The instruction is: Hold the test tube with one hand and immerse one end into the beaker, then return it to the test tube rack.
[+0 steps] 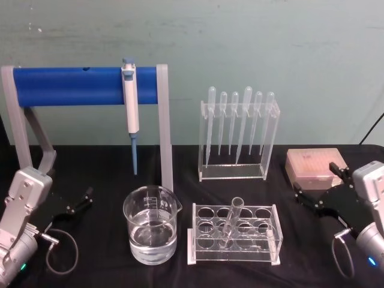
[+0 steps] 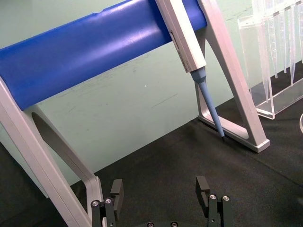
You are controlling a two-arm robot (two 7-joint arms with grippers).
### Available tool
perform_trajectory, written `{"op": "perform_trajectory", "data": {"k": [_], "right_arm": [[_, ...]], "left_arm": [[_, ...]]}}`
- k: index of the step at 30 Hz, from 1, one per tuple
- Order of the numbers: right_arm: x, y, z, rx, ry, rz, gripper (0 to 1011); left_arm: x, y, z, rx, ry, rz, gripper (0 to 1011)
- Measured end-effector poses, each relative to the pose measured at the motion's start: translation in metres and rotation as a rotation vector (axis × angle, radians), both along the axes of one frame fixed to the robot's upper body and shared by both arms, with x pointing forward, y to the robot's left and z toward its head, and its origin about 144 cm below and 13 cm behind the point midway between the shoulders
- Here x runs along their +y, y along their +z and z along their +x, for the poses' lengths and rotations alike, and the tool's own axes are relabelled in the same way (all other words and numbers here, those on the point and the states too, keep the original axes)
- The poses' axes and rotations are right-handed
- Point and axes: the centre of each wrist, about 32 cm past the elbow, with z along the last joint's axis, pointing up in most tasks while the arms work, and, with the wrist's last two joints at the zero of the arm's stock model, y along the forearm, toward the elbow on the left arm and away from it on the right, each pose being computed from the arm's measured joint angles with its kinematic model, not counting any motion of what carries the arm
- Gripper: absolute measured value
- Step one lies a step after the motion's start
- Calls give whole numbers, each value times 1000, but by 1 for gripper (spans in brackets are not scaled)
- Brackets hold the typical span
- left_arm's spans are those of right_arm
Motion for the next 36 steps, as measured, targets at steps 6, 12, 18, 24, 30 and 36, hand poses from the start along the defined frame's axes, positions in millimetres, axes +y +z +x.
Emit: {"op": "perform_trajectory", "data": {"k": [6, 12, 18, 24, 30, 36], "right_arm": [[-13, 10, -7, 4, 87, 41, 1002], [-35, 15, -14, 37, 237, 68, 1002], [-51, 18, -18, 68, 400, 70, 1002], [-50, 18, -16, 86, 584, 55, 1002], [-38, 17, -12, 87, 680, 50, 1002], [-22, 18, -3, 82, 742, 45, 1002]], "left_arm": [[0, 0, 0, 0, 0, 0, 1000], [0, 0, 0, 0, 0, 0, 1000], [0, 0, 0, 0, 0, 0, 1000], [0, 0, 0, 0, 0, 0, 1000], [0, 0, 0, 0, 0, 0, 1000], [0, 0, 0, 0, 0, 0, 1000]]}}
